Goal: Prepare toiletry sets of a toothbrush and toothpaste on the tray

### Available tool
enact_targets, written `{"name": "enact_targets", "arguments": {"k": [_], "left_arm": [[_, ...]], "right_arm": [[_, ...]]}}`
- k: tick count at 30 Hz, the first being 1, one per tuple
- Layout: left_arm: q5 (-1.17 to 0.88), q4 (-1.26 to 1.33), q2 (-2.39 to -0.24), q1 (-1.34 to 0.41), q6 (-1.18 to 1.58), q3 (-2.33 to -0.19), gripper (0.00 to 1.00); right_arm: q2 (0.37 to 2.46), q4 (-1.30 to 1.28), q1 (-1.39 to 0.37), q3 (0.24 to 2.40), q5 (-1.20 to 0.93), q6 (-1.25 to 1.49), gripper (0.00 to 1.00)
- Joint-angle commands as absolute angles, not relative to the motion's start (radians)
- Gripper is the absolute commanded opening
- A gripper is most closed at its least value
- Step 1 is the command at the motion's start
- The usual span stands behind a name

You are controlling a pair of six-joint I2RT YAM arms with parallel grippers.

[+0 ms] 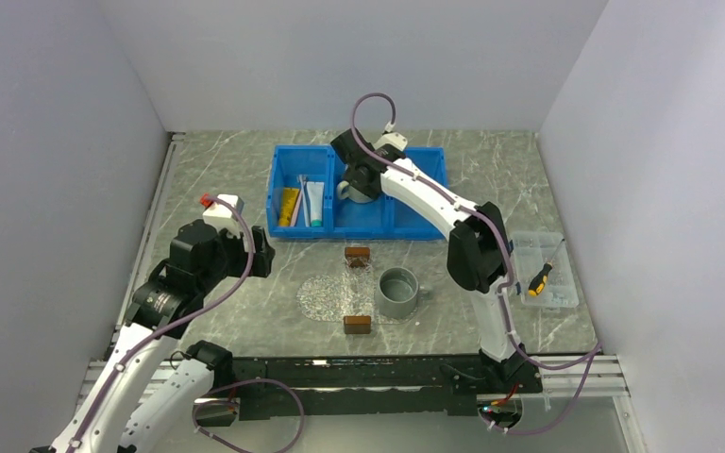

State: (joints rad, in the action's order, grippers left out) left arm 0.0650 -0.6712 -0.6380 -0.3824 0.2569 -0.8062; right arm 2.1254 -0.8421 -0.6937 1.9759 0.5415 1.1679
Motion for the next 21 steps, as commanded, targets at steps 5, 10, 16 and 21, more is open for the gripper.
{"name": "enact_targets", "arguments": {"k": [5,10,16,21], "left_arm": [[0.05,-0.654,-0.625,-0.379,0.255,-0.813,0.99],[0.049,-0.654,-0.625,-0.379,0.255,-0.813,0.99],[0.051,-0.654,-0.625,-0.379,0.253,-0.813,0.99],[0.054,-0.654,-0.627,-0.379,0.253,-0.814,0.99]], "right_arm": [[2.174,-0.848,-0.663,2.021,0.565,1.29,0.51],[2.215,-0.843,-0.641,2.039,0.543,1.306,0.5],[2.22,-0.8,-0.621,2.031,0.536,1.304,0.48],[2.202,-0.758,-0.613,2.005,0.532,1.294,0.48]]}}
